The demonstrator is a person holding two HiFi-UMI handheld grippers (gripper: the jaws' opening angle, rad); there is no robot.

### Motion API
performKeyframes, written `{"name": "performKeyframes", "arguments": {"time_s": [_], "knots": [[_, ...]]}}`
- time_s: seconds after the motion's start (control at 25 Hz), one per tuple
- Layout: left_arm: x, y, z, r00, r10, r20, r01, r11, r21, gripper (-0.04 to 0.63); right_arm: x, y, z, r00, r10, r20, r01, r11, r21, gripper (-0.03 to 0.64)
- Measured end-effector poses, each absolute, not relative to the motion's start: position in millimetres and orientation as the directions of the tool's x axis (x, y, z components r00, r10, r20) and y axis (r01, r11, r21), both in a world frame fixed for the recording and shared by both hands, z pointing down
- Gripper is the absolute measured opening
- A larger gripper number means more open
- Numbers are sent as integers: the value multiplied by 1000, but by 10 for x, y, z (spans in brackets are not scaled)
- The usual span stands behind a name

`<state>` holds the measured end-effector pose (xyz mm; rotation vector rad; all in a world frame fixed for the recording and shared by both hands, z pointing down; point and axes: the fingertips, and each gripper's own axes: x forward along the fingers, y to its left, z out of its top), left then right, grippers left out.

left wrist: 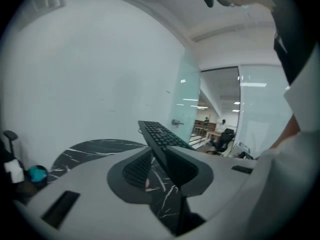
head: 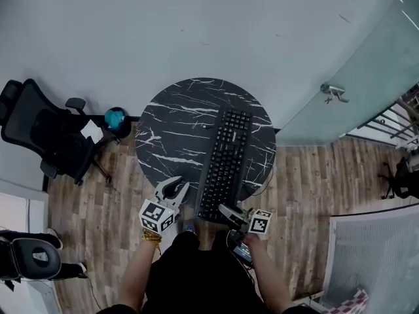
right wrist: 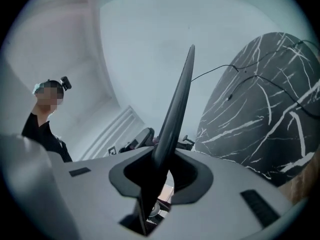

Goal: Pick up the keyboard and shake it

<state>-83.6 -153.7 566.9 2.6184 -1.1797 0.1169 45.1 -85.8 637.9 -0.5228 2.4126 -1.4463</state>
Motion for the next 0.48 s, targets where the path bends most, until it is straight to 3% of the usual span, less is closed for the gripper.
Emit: {"name": "performKeyframes", "arguments": {"time_s": [0.08, 0.12, 0.2, 0.36, 0.48], "knots": [[-699, -1748, 5597, 764, -630, 142, -639, -706, 306, 230, 477, -805, 6271, -913, -405, -58, -158, 479, -863, 97], [-658, -1858, 5568, 791, -600, 122, -600, -718, 353, 253, 480, -766, 6233, -921, -384, -60, -152, 499, -853, 97], [-617, -2060, 5525, 825, -561, 71, -524, -711, 468, 253, 477, -680, 6168, -939, -338, -69, -131, 533, -836, 97], [-526, -2220, 5513, 888, -452, -79, -255, -630, 734, 265, 449, -526, 6086, -967, -240, -88, -70, 581, -811, 101], [-456, -2171, 5576, 900, -426, -90, -193, -577, 794, 264, 404, -447, 6101, -982, -177, -63, -57, 599, -799, 101]]}}
